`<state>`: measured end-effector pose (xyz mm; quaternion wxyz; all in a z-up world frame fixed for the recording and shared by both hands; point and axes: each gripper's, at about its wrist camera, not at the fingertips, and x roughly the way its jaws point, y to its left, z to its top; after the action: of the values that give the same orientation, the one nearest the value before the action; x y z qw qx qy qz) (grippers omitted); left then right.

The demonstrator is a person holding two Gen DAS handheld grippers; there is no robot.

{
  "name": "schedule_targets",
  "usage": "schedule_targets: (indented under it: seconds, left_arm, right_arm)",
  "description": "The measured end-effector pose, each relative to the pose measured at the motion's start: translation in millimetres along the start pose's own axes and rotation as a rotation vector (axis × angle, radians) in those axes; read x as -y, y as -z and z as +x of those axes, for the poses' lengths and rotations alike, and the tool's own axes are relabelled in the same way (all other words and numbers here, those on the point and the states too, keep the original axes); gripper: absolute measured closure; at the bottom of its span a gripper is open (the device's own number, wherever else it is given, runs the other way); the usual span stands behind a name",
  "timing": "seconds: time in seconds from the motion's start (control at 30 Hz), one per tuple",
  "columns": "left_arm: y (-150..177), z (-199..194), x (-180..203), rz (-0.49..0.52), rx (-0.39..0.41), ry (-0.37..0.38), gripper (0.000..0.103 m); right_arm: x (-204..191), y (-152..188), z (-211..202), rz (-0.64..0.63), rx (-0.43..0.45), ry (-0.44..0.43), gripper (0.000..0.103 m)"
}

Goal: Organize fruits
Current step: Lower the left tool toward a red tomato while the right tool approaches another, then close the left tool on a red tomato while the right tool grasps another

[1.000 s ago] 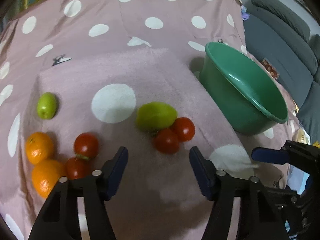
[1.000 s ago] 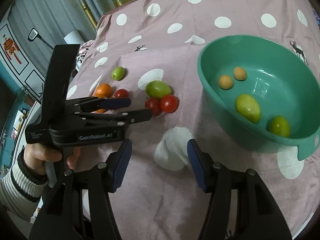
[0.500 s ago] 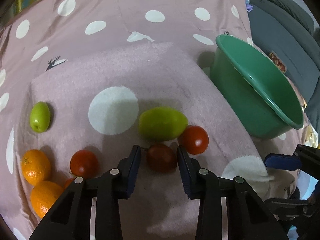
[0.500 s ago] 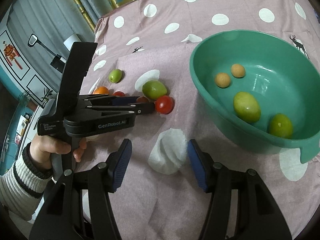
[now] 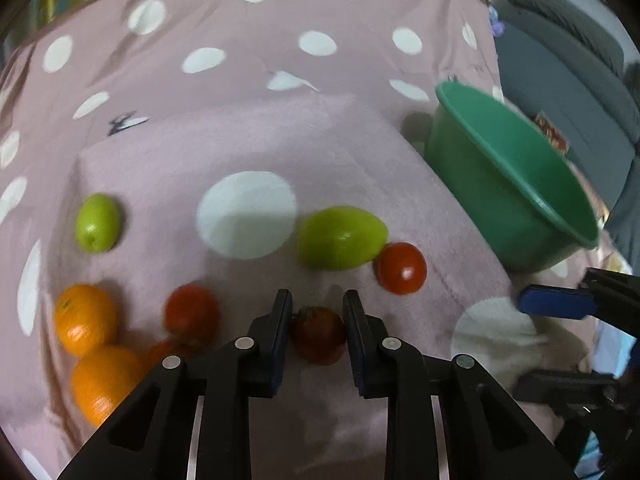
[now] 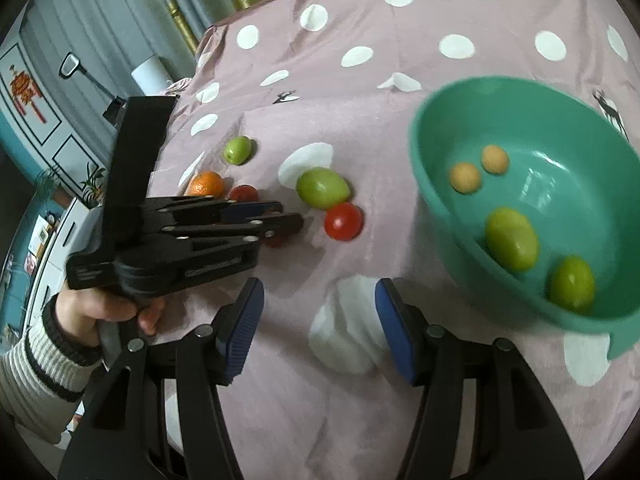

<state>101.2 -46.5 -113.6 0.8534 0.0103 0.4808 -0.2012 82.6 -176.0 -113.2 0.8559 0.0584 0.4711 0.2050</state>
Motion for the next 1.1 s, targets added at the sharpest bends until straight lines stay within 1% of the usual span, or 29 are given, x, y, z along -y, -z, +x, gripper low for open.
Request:
schedule_targets:
  seconds: [0.17,0.23,0.33,0.4,0.47,0.53,0.57,0.63,0.77,0.8,0.83,0.87,0.93,1.0,1.03,1.1]
  left_arm:
    - [6,-32,-27,-0.092,0.068,0.019,0.077]
    - [8,-42,-36,-0.112,0.088,0.02,0.077]
    - [9,-50,-44,-0.125,0.109,0.021,0.077]
    - [9,-53,-46,-0.124,0.12,0.025,0.077]
    - [10,-54,-46,-0.121,0.125,0.032,0.077]
    - [11,-54,-49,-0.125,0.123,0.045,0.077]
    - [12,-55,-50,-0.125,0.118,0.053,0.077]
    - [16,-56,-49,-0.117,0.108,0.073,0.077]
    - [21,-54,-45,-0.098,0.084,0.083,0.077]
    - [22,-52,-44,-0.095,0.078,0.086,0.077]
    - [24,-51,-42,-0.091,0.072,0.09,0.077]
    - [25,-50,-41,-0.088,0.067,0.087,0.077]
    - [26,-45,-38,-0.08,0.05,0.083,0.077]
    - [28,-44,-36,-0.073,0.044,0.075,0.077]
    - [29,-43,-35,-0.068,0.04,0.072,0.077]
    - [30,-41,-34,-0.061,0.03,0.062,0.077]
  right_arm:
    - [-11,-17,21,-0.055,-0.013,0.002,0.046]
    - [-14,-23,29,-0.07,-0.019,0.015,0.051]
    - [-16,-34,42,-0.102,-0.026,0.076,0.054]
    - [-17,-39,51,-0.119,-0.042,0.103,0.06]
    - [-19,-42,61,-0.155,-0.055,0.152,0.06]
    - [-21,-44,71,-0.195,-0.084,0.198,0.063]
    - [-20,-44,75,-0.197,-0.1,0.203,0.063]
    - [-16,-45,82,-0.194,-0.126,0.206,0.065]
    - [-14,-48,87,-0.204,-0.125,0.188,0.065]
    - [-14,-50,89,-0.196,-0.127,0.176,0.063]
    - [-14,-53,90,-0.185,-0.127,0.158,0.062]
    - [-14,-54,91,-0.182,-0.128,0.15,0.063]
    - [-14,-54,93,-0.192,-0.123,0.162,0.065]
    - [-18,-52,93,-0.212,-0.119,0.18,0.072]
    - [-17,-51,92,-0.217,-0.116,0.179,0.072]
    - [-16,-49,88,-0.201,-0.114,0.148,0.073]
